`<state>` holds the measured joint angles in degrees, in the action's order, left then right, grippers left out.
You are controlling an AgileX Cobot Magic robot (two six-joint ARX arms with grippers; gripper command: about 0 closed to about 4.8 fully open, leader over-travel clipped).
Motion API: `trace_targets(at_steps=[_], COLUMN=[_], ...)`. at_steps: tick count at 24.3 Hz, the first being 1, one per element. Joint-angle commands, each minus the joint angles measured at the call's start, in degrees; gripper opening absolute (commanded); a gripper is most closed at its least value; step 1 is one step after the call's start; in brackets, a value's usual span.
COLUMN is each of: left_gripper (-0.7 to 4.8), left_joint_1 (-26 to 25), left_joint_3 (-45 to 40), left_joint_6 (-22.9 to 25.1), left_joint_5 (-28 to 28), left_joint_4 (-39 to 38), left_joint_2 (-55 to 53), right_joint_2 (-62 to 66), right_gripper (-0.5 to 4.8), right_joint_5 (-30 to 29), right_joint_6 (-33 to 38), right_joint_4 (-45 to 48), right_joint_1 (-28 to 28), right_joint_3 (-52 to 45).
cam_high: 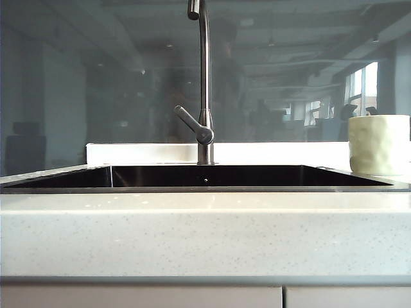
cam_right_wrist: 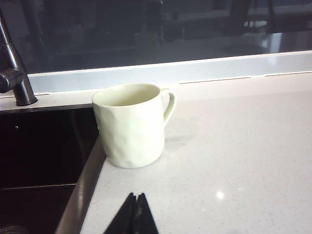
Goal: Pick up the mug next to the sink, go to the faucet to get some water, pour the water into the sink, and finally put the mug back to its place.
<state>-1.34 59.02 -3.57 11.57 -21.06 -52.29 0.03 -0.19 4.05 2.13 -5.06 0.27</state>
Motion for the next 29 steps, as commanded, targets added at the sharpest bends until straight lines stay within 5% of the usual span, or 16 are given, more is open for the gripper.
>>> trace_targets(at_steps=[1, 6, 7, 9, 10, 16, 22, 29], left_gripper=[3.40, 3.35, 2.77, 0.19, -0.10, -0.05, -0.05, -0.05], left_joint_1=[0.0, 0.0, 0.0, -0.1, -0.2, -0.5, -0.7, -0.7], left_joint_3=[-6.0, -9.1, -9.1, -9.1, -9.1, -17.9, -40.3, -55.4], left_joint_6=[0.3, 0.6, 1.4, 1.5, 1.3, 1.0, 0.2, 0.4], left_joint_5=[-2.8, -2.8, -2.8, -2.8, -2.8, -2.8, -4.3, -9.5], left_joint_4=[1.3, 1.4, 1.4, 0.0, -0.6, -1.7, 13.8, 25.5], left_joint_2=[7.1, 16.9, 18.6, 21.2, 22.1, 32.2, 45.6, 52.1], right_joint_2=[-0.1, -0.1, -0.1, -0.1, -0.1, -0.1, -0.1, -0.1], right_gripper=[-0.09, -0.09, -0.09, -0.09, -0.09, -0.09, -0.09, -0.09], right_joint_5=[0.1, 0.1, 0.1, 0.1, 0.1, 0.1, 0.1, 0.1], right_joint_6=[0.2, 0.2, 0.2, 0.2, 0.2, 0.2, 0.2, 0.2], right_joint_4=[1.0, 1.0, 1.0, 1.0, 1.0, 1.0, 1.0, 1.1], right_joint_1=[0.0, 0.0, 0.0, 0.0, 0.0, 0.0, 0.0, 0.0], right_joint_3=[-0.2, -0.2, -0.2, -0.2, -0.2, -0.2, -0.2, -0.2])
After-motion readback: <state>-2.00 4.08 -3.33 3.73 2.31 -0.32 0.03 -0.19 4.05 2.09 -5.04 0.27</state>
